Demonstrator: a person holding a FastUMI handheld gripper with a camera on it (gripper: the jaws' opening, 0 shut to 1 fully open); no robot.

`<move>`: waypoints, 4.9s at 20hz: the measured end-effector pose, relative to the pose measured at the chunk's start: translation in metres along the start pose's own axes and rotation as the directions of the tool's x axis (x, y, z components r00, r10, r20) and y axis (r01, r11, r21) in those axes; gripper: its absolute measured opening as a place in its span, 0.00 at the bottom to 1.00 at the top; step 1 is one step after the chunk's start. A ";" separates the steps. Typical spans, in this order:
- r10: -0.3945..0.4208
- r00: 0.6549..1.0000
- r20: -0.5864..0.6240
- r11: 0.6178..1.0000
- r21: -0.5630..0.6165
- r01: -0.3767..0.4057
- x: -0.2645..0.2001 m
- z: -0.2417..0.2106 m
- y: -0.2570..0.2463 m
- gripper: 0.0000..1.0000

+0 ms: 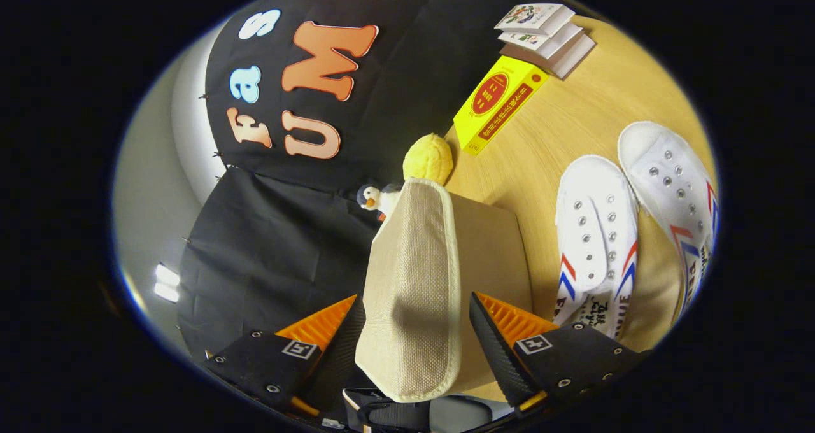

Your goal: Open the storage box then place both shoes into the box .Put the left shoe in first, then the right shoe, with the right side of both shoes facing outward in a uniform manner.

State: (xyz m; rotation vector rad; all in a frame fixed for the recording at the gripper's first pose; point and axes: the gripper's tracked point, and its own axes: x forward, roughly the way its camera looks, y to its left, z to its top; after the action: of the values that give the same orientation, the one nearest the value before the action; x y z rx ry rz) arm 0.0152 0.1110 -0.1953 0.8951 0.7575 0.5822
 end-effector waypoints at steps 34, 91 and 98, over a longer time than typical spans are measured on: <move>0.161 0.987 -0.007 0.957 -0.242 -0.158 0.049 -0.043 0.259 0.06; -0.711 0.701 0.057 0.658 -0.298 0.692 -0.061 0.027 -0.144 0.32; -0.756 0.654 -0.035 0.630 -0.315 0.710 -0.051 0.017 -0.170 0.18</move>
State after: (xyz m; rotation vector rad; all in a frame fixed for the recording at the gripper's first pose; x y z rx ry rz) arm 0.0211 -0.0197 -0.3161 0.2084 1.0823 0.0056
